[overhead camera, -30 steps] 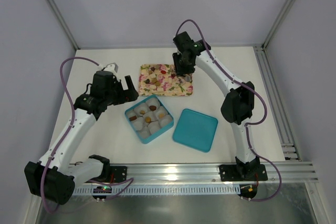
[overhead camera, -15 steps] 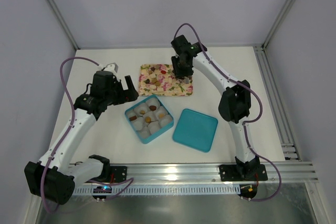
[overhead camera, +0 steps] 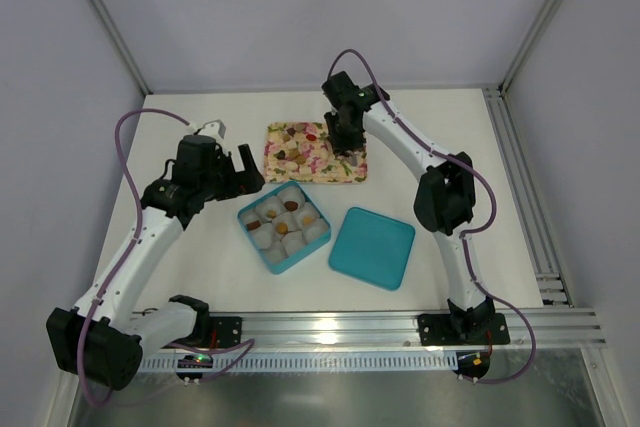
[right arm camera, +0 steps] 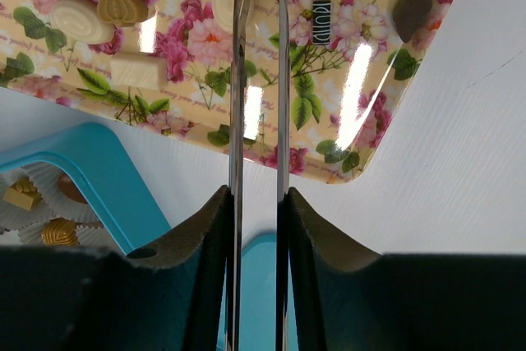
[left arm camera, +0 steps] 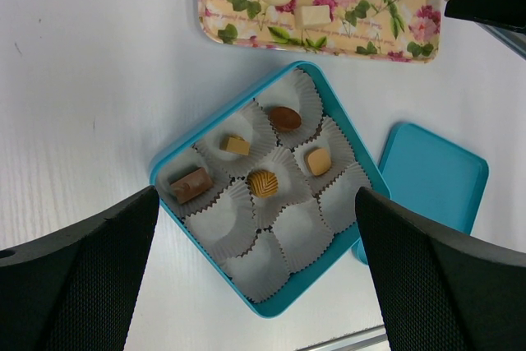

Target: Pack the chocolate

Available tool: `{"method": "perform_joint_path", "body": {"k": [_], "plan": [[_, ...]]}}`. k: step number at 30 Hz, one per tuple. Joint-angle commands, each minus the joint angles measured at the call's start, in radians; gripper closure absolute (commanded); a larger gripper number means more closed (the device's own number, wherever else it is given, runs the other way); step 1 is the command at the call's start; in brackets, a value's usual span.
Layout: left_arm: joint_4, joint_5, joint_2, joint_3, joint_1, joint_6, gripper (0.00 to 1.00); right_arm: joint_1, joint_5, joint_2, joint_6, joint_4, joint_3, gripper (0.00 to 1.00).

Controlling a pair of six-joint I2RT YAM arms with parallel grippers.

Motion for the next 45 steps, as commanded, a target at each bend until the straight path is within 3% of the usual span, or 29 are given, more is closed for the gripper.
{"method": "perform_joint_path", "body": {"k": [1, 16, 28, 42, 45], "plan": [[0.023, 0.013, -0.02, -0.007, -0.005, -0.009, 0.0, 0.005, 0.004, -0.009, -0.001, 0.026, 0.007, 0.68], [0.023, 0.012, -0.018, -0.006, -0.003, -0.009, 0.0, 0.005, 0.021, -0.123, -0.001, 0.007, 0.03, 0.7], [0.024, 0.013, -0.018, -0.007, -0.005, -0.009, 0.0, 0.041, 0.008, -0.294, 0.003, 0.012, -0.088, 0.7], [0.024, 0.015, -0.014, -0.006, -0.003, -0.012, 0.0, 0.296, -0.064, -0.512, 0.058, 0.024, -0.351, 0.7], [0.023, 0.015, -0.015, -0.004, -0.005, -0.01, 0.0, 0.345, -0.147, -0.54, 0.083, 0.061, -0.418, 0.7]]}}
